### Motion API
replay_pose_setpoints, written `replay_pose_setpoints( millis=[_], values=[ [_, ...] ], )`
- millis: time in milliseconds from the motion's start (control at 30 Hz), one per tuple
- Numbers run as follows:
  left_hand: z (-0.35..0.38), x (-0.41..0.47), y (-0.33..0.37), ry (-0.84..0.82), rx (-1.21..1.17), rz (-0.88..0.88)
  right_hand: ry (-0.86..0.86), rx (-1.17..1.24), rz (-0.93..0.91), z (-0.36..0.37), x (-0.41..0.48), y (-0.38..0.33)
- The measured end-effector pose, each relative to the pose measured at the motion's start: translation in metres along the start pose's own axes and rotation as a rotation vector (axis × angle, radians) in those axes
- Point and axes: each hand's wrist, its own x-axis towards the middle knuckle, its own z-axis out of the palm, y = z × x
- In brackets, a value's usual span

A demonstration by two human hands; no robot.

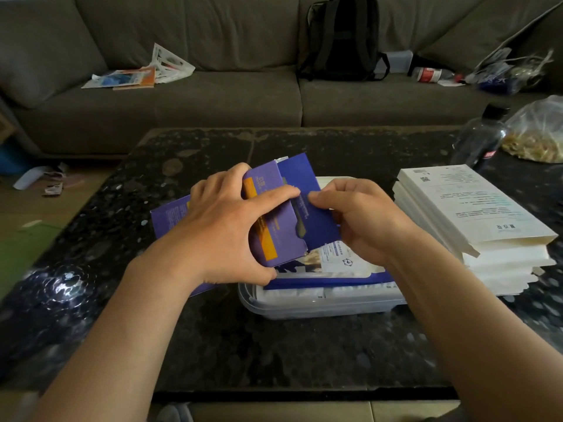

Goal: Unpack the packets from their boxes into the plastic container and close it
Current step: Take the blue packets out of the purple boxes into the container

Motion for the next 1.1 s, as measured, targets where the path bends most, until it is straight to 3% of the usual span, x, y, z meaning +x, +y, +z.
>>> replay_pose_setpoints(
  millis=[433, 600, 900, 1100],
  values=[
    [-0.004, -0.002, -0.011, -0.067, -0.001, -0.089, 0.163, -0.034, -0.018, -0.033, 0.001, -0.012],
    [-0.003, -0.002, -0.013, -0.08, 0.006, -0.092, 0.12, -0.162, 0.006, -0.047, 0.004, -0.01],
    [-0.003, -0.003, -0.028, -0.074, 0.02, -0.175, 0.437, 0.06, -0.073, -0.064, 0.018, -0.003],
    [-0.002, -0.005, -0.037, -0.071, 0.028, -0.232, 0.277, 0.102, -0.225, -0.071, 0.018, 0.002]
  ],
)
